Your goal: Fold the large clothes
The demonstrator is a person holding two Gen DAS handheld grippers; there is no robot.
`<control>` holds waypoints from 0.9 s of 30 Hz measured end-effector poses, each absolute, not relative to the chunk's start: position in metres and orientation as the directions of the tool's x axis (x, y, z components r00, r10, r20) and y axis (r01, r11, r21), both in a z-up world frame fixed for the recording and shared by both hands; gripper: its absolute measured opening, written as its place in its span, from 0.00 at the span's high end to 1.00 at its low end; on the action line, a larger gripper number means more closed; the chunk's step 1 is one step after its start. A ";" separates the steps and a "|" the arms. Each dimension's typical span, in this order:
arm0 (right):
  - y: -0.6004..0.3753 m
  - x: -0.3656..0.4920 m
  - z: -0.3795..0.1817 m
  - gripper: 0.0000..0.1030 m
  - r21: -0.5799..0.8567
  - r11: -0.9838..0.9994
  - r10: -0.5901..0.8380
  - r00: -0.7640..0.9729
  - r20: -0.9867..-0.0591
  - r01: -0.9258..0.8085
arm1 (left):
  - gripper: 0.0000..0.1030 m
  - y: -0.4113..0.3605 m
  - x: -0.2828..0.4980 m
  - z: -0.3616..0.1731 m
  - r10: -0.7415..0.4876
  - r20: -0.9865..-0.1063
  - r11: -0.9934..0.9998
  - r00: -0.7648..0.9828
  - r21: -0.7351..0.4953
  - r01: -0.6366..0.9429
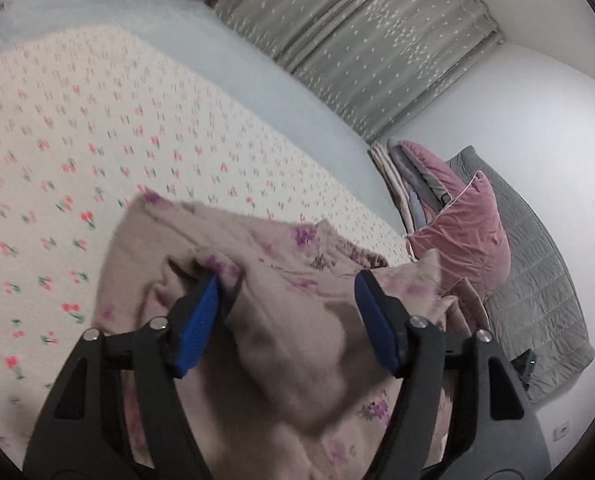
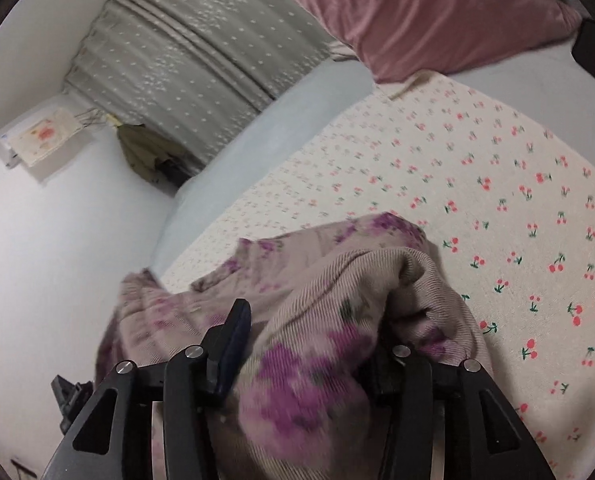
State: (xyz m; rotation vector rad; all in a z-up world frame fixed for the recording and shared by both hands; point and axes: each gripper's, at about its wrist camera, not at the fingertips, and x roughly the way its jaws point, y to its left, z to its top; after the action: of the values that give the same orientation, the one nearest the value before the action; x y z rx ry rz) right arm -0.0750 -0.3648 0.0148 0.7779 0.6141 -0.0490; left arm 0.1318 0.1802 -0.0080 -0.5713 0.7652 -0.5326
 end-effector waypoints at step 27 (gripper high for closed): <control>-0.282 -0.019 -0.021 0.40 0.145 0.981 0.007 0.723 -0.690 0.129 | 0.22 0.113 0.159 -0.039 -0.433 -0.694 0.881 0.575 -0.192 0.433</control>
State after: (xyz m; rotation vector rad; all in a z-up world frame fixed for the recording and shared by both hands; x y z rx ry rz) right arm -0.0190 -0.2824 -0.0212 0.1885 0.7603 -0.0676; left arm 0.1590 0.1126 -0.0392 -0.0011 0.8130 -0.5071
